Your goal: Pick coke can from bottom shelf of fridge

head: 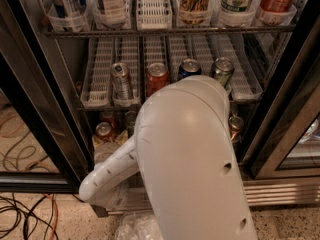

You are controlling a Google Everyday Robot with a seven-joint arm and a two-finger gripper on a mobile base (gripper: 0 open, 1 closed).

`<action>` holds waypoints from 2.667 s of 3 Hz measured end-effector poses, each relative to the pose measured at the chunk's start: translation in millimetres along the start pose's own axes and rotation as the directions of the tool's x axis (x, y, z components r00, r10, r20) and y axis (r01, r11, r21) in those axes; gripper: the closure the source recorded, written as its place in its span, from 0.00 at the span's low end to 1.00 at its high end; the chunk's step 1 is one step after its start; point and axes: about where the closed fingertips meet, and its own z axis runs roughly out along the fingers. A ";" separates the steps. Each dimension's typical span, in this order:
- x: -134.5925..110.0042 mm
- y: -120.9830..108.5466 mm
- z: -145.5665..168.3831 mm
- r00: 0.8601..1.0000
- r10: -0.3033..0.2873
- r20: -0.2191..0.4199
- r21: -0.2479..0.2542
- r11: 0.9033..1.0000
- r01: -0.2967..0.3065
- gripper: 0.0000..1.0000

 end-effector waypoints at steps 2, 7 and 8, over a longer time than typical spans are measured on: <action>0.0 0.0 0.1 1.000 0.000 0.000 0.000 1.000 0.000 0.67; -88.2 11.6 -73.4 0.988 -0.018 0.152 -0.158 0.987 0.042 1.00; -110.3 -5.7 -88.9 0.989 -0.060 0.134 -0.190 0.978 0.085 1.00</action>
Offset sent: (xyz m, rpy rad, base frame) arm 0.0001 0.0000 -0.0001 0.0000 0.0000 -0.0003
